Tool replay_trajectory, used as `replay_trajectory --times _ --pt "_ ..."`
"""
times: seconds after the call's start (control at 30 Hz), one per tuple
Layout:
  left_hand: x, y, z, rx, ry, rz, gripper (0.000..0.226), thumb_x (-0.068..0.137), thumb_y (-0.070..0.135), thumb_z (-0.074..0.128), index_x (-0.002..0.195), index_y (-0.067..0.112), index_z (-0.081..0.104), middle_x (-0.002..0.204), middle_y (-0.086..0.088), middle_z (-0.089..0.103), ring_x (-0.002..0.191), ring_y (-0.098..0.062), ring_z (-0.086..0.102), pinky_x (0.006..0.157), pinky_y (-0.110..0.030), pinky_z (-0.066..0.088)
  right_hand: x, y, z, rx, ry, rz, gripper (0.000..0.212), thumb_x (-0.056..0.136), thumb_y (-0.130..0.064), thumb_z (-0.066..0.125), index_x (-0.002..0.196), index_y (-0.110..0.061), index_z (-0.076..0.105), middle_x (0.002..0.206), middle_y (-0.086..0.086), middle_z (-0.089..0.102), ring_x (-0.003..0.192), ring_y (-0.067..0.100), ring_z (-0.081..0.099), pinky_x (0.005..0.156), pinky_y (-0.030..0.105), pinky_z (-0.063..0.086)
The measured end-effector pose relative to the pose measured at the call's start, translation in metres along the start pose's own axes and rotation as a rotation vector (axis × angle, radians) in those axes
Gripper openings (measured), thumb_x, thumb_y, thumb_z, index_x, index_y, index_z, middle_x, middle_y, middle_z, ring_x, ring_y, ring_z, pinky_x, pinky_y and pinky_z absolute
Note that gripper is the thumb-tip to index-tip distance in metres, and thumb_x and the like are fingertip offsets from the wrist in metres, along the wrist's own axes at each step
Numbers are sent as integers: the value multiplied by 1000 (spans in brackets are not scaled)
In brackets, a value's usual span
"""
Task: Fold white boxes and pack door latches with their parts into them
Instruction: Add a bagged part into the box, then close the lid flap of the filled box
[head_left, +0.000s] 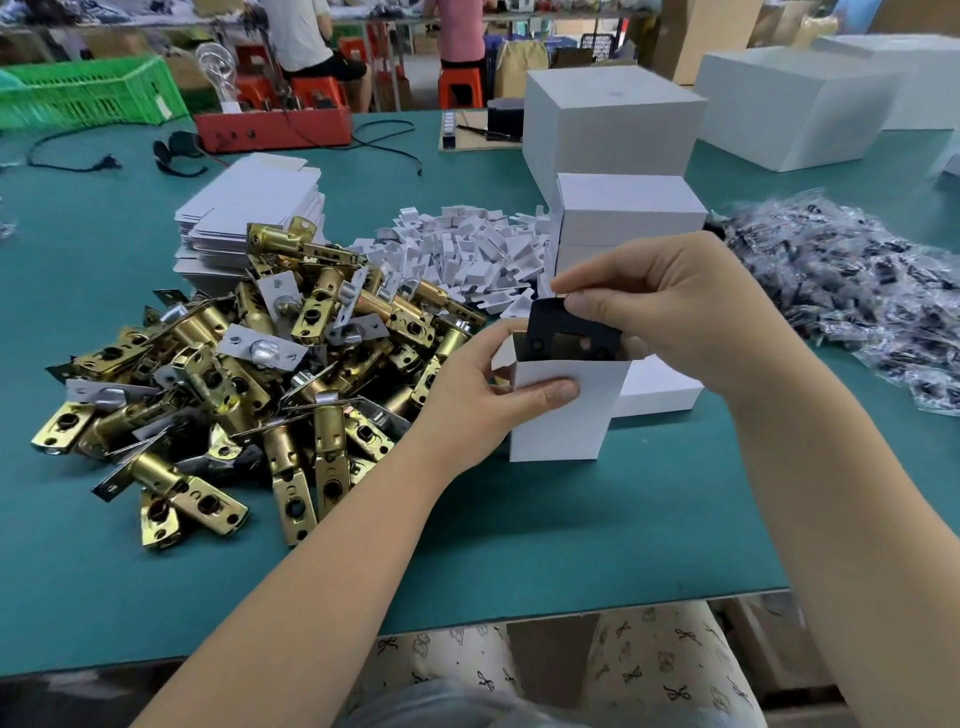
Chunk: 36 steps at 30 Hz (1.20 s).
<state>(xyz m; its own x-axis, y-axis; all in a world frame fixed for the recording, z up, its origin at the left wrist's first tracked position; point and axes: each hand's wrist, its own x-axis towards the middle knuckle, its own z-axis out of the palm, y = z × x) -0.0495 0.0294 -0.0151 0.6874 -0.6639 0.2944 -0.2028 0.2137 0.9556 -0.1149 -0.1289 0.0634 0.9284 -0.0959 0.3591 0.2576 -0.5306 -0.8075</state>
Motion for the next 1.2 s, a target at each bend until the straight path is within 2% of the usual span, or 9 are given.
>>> replay_trajectory --times 0.13,0.3,0.47,0.57,0.63,0.7,0.87,1.0,1.2 --pt "0 -1 0 12 1 9 42 75 15 78 94 50 68 91 14 74 84 -3 71 68 -18 55 -2 -4 -3 -48 -40 -16 31 84 -8 71 76 -38 69 63 -29 65 62 -11 61 56 5 44" --pt "1 -2 0 22 21 0 37 72 24 81 95 51 67 93 11 74 86 -8 71 70 -22 56 -7 -8 4 -167 14 -90 35 83 -10 71 76 -44 66 71 -37 64 73 -12 63 69 4 44" --pt "2 -5 -1 38 23 0 36 74 21 80 96 47 67 94 11 74 87 -7 71 69 -21 55 -10 -4 5 -55 99 -43 35 85 -7 69 74 -40 67 71 -24 69 66 -7 63 60 7 46" --pt "4 -10 2 12 96 -39 41 75 25 77 111 34 60 97 2 74 89 -12 71 73 -27 57 -5 -1 6 -90 156 2 30 85 -10 69 74 -39 67 75 -21 70 66 -5 63 65 11 49" --pt "6 -12 4 -2 154 -73 64 76 35 80 129 29 45 102 -4 73 92 -15 70 82 -33 57 0 1 5 -106 161 47 29 86 -12 69 74 -38 66 68 -22 69 64 -6 61 67 10 49" --pt "6 -13 4 -1 154 -92 76 75 39 75 137 29 33 99 4 74 93 -10 71 81 -28 57 6 3 6 -131 155 86 28 87 -13 68 74 -39 65 67 -20 67 62 -5 59 64 12 48" --pt "4 -16 3 76 99 -105 27 88 22 68 107 31 50 87 34 68 83 10 67 63 -8 49 15 -3 6 -160 70 119 24 90 -16 65 77 -36 67 78 -6 70 69 10 63 62 20 48" --pt "5 -16 2 93 134 -122 23 90 19 67 102 30 51 87 17 70 77 7 68 59 -10 49 12 -7 9 -291 -123 128 22 88 -15 65 78 -34 68 78 -11 69 58 -3 52 53 6 37" --pt "6 -17 2 156 152 -103 22 90 26 69 103 32 52 94 12 65 74 9 65 59 -8 47 -6 0 20 -341 -34 48 13 92 -23 60 87 -24 72 51 -20 55 54 -7 50 50 8 33"
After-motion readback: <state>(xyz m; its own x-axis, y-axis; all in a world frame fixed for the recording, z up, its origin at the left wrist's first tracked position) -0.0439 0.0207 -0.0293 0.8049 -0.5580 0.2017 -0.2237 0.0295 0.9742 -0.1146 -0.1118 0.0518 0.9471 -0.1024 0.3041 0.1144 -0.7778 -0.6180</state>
